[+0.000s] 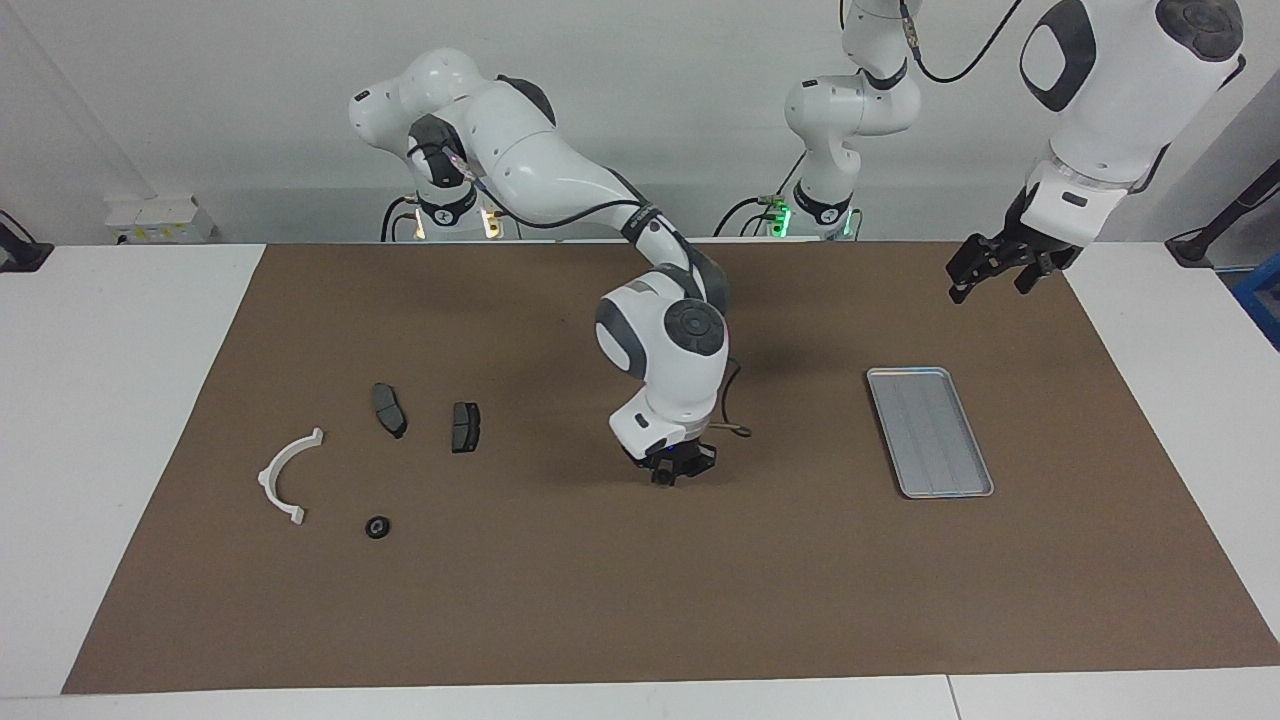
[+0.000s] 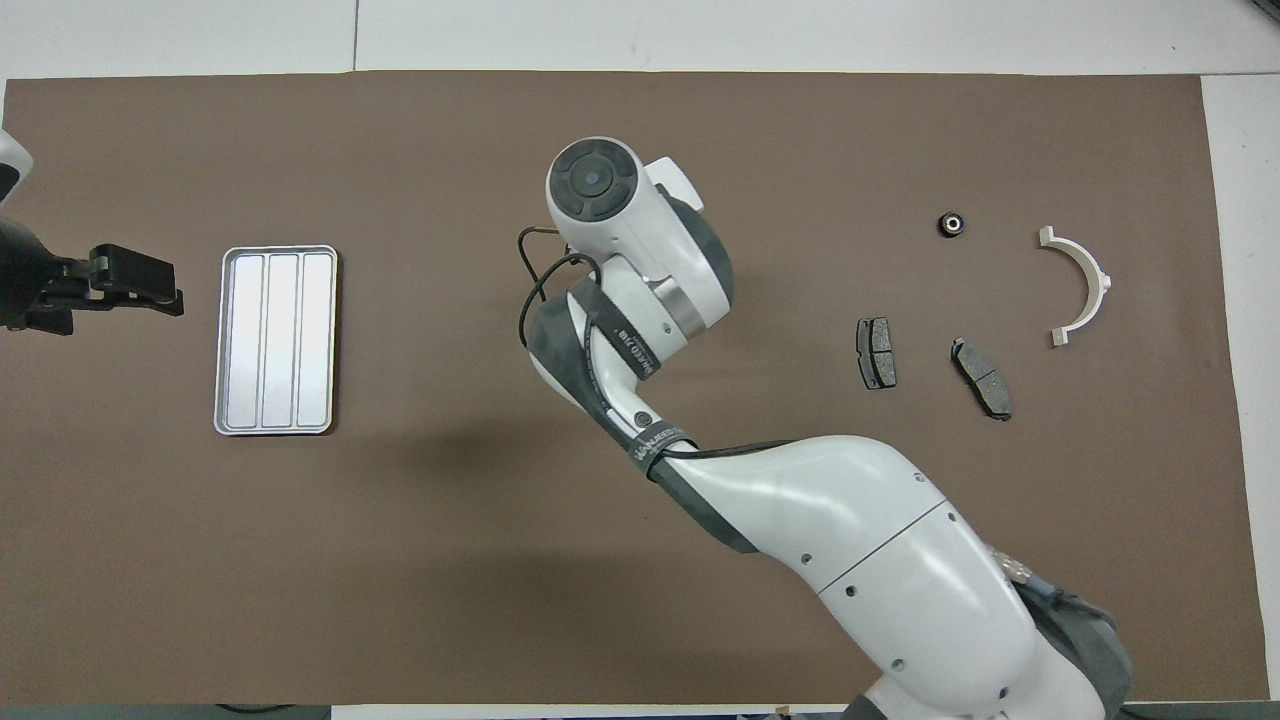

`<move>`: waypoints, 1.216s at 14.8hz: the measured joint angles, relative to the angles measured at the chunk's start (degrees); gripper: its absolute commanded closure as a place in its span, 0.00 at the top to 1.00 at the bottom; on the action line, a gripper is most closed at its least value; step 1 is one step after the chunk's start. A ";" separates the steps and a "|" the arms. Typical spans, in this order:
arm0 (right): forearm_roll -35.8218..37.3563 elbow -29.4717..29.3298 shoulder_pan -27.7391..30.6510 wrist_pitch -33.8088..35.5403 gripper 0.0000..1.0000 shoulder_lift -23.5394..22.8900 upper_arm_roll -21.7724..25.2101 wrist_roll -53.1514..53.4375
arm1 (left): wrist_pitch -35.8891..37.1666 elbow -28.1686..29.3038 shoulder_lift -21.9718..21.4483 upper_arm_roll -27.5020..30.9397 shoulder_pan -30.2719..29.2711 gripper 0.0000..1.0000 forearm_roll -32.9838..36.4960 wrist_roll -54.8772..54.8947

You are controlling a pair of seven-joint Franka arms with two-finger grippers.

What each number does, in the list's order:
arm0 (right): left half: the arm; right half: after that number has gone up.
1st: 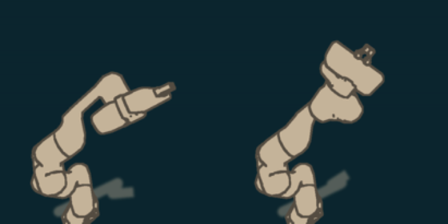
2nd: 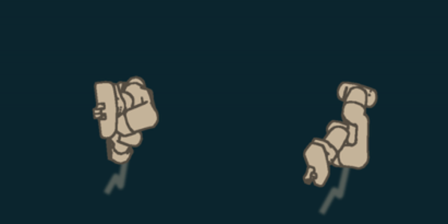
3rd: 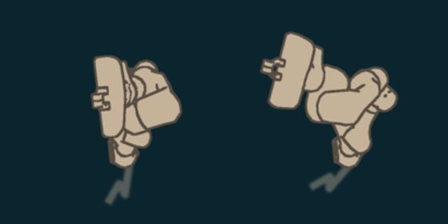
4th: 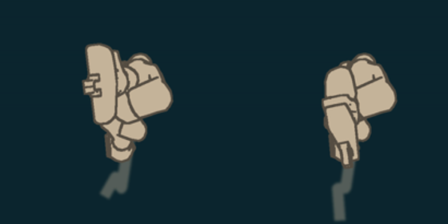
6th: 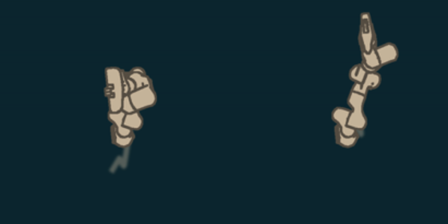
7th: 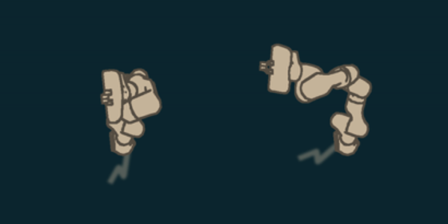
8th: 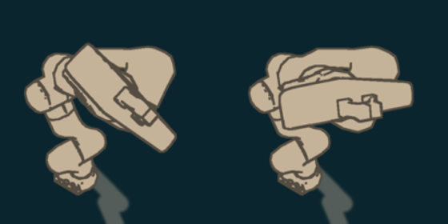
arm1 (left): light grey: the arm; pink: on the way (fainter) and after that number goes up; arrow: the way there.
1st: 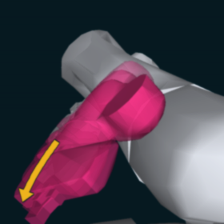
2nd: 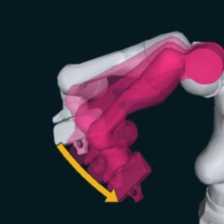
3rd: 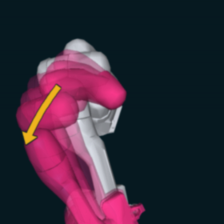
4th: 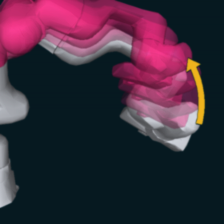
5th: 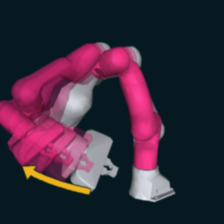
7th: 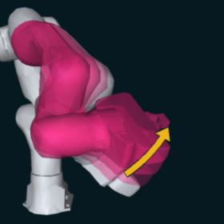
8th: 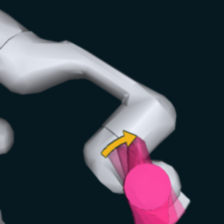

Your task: Place bearing gear from tray to pile

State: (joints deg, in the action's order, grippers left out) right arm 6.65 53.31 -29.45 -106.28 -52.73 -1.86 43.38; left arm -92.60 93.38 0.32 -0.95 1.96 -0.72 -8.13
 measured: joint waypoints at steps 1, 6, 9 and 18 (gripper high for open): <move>0.00 -0.13 1.94 1.73 0.00 1.40 -0.25 -3.67 | 0.00 0.00 0.00 0.00 0.00 1.00 0.00 0.00; -0.09 -0.09 11.87 6.31 0.00 6.33 -3.28 -20.38 | 0.01 0.00 0.00 0.00 0.00 1.00 0.00 0.00; -0.12 0.91 17.32 6.17 0.00 6.39 -3.57 -31.53 | 0.01 0.00 0.00 0.00 0.00 1.00 0.00 0.00; -0.22 23.48 26.78 -13.73 0.00 11.85 -3.87 -45.76 | 0.02 0.00 0.00 0.00 0.00 1.00 0.00 0.00</move>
State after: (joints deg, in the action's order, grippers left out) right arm 6.43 76.78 -2.67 -120.00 -40.88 -5.72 -2.37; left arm -92.58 93.38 0.32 -0.95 1.96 -0.72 -8.13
